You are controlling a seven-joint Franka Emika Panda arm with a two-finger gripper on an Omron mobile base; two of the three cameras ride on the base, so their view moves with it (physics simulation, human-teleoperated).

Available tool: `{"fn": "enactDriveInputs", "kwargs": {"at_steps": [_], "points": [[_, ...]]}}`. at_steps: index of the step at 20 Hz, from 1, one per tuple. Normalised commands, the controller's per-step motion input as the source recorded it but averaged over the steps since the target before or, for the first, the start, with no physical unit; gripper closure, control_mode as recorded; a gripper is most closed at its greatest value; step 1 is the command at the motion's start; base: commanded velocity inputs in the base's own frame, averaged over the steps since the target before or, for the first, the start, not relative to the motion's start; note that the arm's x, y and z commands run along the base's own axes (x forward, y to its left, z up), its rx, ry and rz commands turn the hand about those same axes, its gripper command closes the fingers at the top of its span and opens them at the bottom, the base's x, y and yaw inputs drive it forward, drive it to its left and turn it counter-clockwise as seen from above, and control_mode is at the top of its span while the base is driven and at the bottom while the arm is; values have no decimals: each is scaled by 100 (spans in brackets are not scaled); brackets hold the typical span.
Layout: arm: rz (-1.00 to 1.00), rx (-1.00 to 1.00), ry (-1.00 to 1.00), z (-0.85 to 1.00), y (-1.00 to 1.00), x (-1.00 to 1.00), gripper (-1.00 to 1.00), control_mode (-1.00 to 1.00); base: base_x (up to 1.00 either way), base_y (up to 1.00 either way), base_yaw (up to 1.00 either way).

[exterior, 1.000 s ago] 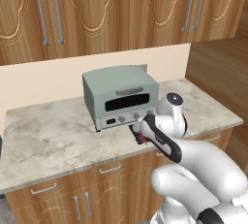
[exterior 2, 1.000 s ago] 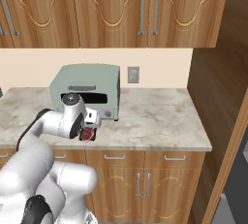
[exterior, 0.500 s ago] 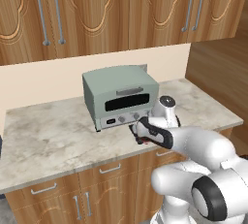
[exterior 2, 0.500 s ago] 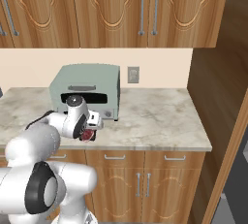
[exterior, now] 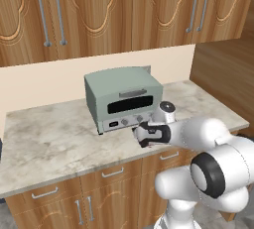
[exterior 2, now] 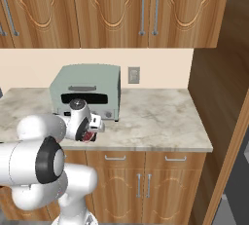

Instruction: Take the steak from the fridge and place it on the digital scale on the counter by the fridge. Wait a few seconds for a reading, then move it to the plate on the dining counter.

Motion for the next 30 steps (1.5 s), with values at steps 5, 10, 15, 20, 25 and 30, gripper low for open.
{"fn": "enactDriveInputs", "kwargs": {"at_steps": [5,10,15,20,25,30], "points": [[0,0,0,-21,11,17,-100,-100,0,0,0],[0,0,0,-1,0,10,-100,-100,0,0,0],[0,0,0,-1,0,14,-100,-100,0,0,0],[0,0,0,-9,0,14,-100,-100,0,0,0],[0,0,0,-13,0,1,-100,-100,0,0,0],[0,0,0,-4,0,0,100,-100,0,0,0]]}}
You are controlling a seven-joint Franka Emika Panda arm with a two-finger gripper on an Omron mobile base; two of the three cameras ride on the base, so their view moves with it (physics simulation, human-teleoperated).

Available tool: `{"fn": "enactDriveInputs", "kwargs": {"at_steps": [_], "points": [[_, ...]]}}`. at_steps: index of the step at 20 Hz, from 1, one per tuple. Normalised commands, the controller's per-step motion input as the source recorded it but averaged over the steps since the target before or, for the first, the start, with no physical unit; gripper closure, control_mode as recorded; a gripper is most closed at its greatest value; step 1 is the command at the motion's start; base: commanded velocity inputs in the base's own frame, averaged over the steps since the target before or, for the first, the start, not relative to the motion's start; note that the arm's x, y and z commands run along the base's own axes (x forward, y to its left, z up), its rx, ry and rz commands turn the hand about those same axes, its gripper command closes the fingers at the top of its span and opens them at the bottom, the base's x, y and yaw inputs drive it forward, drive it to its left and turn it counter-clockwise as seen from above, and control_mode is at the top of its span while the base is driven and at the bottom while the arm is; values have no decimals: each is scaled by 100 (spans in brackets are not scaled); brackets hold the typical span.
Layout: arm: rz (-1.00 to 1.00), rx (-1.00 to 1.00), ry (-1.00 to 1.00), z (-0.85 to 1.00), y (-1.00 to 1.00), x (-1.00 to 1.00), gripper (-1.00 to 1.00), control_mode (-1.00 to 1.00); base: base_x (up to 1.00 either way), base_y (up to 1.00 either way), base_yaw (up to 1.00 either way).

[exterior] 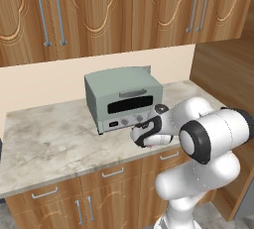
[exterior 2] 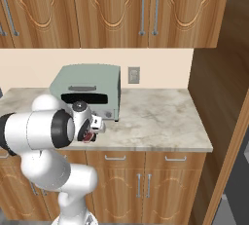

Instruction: Take the steak from the fridge and place it on the digital scale on the counter by the fridge. Wait a few seconds for a reading, then move it to the plate on the dining counter.

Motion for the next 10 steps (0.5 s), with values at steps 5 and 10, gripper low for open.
{"fn": "enactDriveInputs", "kwargs": {"at_steps": [5,10], "points": [[0,0,0,0,0,0,100,-100,0,0,0],[0,0,0,1,0,0,100,-100,0,0,0]]}}
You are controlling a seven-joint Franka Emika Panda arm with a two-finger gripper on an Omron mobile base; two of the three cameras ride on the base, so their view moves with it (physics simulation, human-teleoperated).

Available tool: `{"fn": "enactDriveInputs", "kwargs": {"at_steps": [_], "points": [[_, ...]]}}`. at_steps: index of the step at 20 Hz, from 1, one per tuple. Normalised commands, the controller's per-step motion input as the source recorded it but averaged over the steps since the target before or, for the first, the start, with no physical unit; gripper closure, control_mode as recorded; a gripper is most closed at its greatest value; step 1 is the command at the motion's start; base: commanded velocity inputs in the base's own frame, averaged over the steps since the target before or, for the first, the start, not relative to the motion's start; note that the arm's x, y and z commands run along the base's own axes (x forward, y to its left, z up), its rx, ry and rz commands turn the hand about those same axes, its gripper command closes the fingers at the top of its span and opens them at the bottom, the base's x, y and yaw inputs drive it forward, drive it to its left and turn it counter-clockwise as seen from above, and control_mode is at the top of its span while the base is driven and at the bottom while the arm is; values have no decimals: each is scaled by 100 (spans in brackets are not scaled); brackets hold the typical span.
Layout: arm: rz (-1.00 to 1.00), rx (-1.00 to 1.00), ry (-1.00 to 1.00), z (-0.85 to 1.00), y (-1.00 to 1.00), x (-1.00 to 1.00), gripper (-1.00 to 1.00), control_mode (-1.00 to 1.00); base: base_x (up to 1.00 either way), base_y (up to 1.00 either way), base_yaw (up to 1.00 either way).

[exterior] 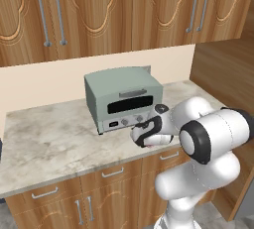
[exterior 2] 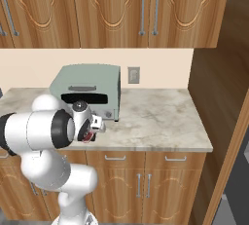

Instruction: Take the steak from the fridge and place it on the digital scale on the counter by the fridge. Wait a few seconds for a reading, then move it to the plate on the dining counter.

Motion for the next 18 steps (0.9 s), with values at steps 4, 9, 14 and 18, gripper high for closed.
{"fn": "enactDriveInputs", "kwargs": {"at_steps": [4,9,14,18], "points": [[0,0,0,47,-1,-1,100,-100,0,0,0],[0,0,0,96,-14,-23,100,-100,0,0,0],[0,0,6,100,-17,-48,100,-100,0,0,0],[1,-1,13,100,-10,-61,100,-100,0,0,0]]}}
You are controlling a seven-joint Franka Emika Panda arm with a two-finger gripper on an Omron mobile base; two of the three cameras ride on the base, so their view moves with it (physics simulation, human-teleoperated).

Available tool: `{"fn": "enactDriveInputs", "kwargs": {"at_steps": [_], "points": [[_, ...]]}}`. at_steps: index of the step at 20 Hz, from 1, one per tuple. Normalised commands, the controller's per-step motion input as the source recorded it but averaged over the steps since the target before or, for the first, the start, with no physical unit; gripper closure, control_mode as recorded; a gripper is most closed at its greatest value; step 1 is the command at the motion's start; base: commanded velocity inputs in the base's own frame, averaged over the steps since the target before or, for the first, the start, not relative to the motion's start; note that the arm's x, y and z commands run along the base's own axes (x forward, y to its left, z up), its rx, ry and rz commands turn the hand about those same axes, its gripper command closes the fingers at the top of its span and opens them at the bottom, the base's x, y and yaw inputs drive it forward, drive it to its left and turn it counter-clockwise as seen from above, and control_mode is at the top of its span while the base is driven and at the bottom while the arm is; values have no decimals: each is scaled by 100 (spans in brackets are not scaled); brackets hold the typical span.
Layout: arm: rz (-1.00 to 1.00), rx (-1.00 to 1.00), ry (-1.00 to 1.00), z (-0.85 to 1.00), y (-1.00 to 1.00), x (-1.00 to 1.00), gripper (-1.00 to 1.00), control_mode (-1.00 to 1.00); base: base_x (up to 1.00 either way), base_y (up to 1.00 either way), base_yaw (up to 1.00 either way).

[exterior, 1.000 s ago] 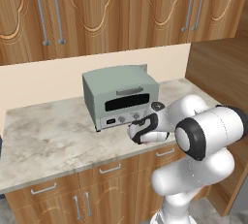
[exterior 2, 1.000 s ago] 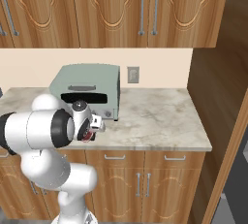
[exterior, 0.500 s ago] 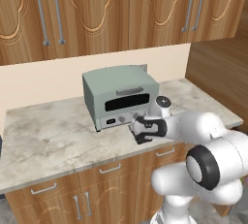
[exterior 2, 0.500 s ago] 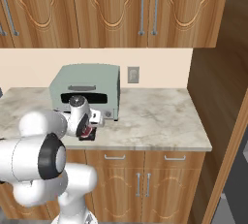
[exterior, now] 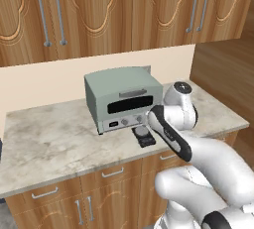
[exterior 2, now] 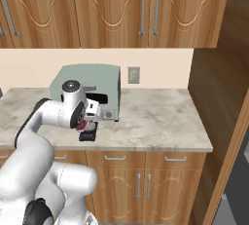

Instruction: Take the steak from the fridge and place it on the digital scale on the counter by the fridge. Wait a few seconds for a reading, then move it to the plate on the dining counter.

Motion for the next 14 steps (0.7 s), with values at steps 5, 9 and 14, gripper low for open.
{"fn": "enactDriveInputs", "kwargs": {"at_steps": [5,9,14], "points": [[7,-1,6,73,0,-94,100,-100,0,0,0],[10,0,0,40,-9,-100,100,-100,0,0,0],[7,-2,4,73,-7,-78,100,-100,0,0,0]]}}
